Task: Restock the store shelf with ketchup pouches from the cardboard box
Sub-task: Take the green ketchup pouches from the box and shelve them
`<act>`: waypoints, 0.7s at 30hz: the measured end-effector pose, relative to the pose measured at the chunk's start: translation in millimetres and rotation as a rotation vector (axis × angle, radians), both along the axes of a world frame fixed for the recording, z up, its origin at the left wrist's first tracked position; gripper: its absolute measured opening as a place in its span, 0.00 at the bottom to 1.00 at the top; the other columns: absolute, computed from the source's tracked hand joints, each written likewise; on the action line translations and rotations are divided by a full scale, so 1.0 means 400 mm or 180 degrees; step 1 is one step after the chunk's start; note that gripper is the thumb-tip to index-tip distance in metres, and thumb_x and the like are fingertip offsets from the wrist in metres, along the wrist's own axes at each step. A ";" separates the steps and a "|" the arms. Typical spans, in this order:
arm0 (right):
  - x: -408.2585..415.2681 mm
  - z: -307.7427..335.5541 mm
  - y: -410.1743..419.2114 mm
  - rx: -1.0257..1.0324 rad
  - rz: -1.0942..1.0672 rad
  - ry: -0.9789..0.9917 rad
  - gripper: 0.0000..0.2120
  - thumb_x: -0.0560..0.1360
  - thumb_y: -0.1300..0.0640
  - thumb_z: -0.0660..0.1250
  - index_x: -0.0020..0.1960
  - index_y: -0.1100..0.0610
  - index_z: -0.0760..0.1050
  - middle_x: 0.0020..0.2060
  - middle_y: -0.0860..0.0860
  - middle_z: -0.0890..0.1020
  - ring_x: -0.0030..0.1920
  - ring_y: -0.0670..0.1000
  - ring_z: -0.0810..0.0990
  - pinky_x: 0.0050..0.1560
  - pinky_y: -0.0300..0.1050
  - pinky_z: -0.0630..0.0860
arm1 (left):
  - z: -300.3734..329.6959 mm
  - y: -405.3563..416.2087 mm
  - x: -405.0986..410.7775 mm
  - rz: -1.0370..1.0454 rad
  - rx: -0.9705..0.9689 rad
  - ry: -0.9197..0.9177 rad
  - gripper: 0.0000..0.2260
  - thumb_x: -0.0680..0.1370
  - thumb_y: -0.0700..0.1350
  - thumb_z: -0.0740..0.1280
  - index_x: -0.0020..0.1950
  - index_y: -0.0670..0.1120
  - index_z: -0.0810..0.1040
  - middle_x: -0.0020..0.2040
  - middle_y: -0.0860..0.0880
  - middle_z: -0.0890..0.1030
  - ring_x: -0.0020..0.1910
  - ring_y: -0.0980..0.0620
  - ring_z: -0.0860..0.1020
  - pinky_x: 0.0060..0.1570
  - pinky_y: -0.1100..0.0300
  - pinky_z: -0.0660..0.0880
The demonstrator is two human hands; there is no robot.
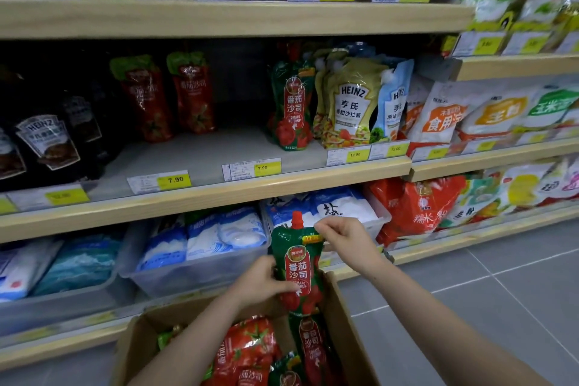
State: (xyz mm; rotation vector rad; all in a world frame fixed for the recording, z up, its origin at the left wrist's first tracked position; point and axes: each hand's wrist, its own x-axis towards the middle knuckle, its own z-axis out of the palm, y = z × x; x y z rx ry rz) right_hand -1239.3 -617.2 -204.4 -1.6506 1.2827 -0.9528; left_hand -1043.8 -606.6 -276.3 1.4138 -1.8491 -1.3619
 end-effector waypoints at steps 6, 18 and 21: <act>0.024 0.056 -0.009 0.0078 0.0042 -0.0195 0.05 0.68 0.59 0.73 0.39 0.50 0.79 0.38 0.47 0.84 0.38 0.44 0.83 0.38 0.36 0.79 | 0.083 -0.015 -0.022 -0.0110 -0.0357 -0.0361 0.17 0.67 0.49 0.76 0.53 0.49 0.78 0.53 0.51 0.82 0.50 0.57 0.80 0.53 0.58 0.78; -0.003 0.151 -0.027 -0.0124 0.0018 -0.0606 0.06 0.70 0.61 0.71 0.44 0.51 0.82 0.39 0.45 0.85 0.41 0.45 0.84 0.40 0.38 0.80 | 0.163 -0.046 -0.033 -0.0025 -0.0394 0.0018 0.14 0.67 0.47 0.76 0.50 0.51 0.80 0.51 0.50 0.83 0.50 0.55 0.81 0.54 0.52 0.78; -0.018 0.146 -0.026 0.0236 -0.0065 -0.0976 0.07 0.73 0.62 0.67 0.47 0.64 0.81 0.36 0.50 0.85 0.37 0.44 0.84 0.35 0.35 0.78 | 0.177 -0.054 -0.033 0.0009 -0.0383 0.0084 0.12 0.67 0.46 0.76 0.47 0.54 0.79 0.50 0.53 0.83 0.49 0.57 0.81 0.54 0.54 0.78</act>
